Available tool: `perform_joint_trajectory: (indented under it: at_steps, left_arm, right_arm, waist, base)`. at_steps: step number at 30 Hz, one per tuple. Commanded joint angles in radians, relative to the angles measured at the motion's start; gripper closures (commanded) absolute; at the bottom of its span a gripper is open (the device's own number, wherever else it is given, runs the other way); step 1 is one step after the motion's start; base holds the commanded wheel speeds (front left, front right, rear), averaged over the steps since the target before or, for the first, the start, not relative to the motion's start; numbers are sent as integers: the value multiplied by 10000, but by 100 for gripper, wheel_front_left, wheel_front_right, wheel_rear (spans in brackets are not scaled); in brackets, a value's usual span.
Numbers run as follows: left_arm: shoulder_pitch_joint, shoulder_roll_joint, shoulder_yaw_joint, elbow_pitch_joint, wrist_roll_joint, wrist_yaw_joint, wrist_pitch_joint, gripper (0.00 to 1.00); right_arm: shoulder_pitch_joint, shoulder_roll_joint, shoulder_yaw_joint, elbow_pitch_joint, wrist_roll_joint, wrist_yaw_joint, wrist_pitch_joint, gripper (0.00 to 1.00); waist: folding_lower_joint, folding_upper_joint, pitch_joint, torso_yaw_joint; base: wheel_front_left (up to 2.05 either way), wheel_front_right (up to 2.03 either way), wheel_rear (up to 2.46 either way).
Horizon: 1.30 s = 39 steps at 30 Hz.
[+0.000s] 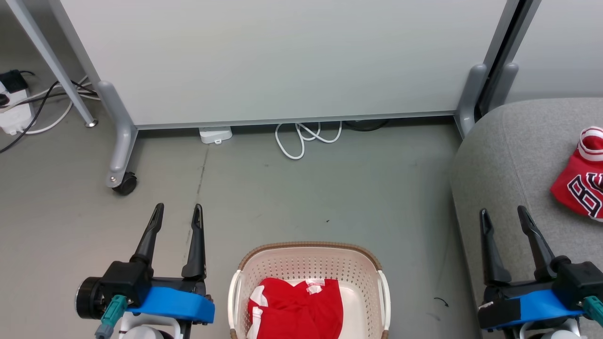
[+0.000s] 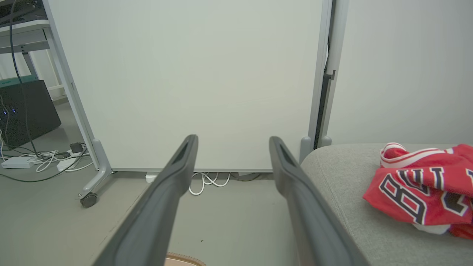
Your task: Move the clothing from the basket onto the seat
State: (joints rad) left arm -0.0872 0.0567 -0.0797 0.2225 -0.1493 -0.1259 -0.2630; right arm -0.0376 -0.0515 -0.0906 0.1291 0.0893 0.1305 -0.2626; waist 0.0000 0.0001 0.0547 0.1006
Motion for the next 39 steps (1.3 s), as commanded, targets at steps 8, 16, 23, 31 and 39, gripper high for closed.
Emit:
perform_joint_trajectory:
  at_steps: [8, 16, 23, 31, 39]
  left_arm:
    - [-445, 167, -544, 275, 143, -50, -29, 0]
    - [-1656, 796, -1860, 1214, -57, -51, -28, 0]
    - [-3028, 1428, -3368, 2359, -255, -50, -28, 0]
    - [-4530, 2007, -5782, 3796, -613, -49, -29, 0]
    - [-6115, 2377, -8181, 5225, -1137, -48, -27, 0]
  right_arm:
    - [-66, 19, 40, -23, -15, 5, -34, 0]
    - [-601, 17, 263, -175, -136, 5, -34, 0]
    - [-1300, 16, 738, -350, -491, 5, -34, 0]
    - [-2278, 15, 974, -612, -737, 5, -34, 0]
    - [-3199, 15, 1227, -861, -839, 5, -34, 0]
  waist:
    - [0, -1, 199, -40]
    - [0, -1, 764, -310]
    - [0, -1, 1696, -730]
    - [0, -1, 3131, -1129]
    - [0, -1, 4682, -1448]
  base:
    - [0, 0, 0]
    - [0, 0, 0]
    - [0, 0, 0]
    - [0, 0, 0]
    - [0, 0, 0]
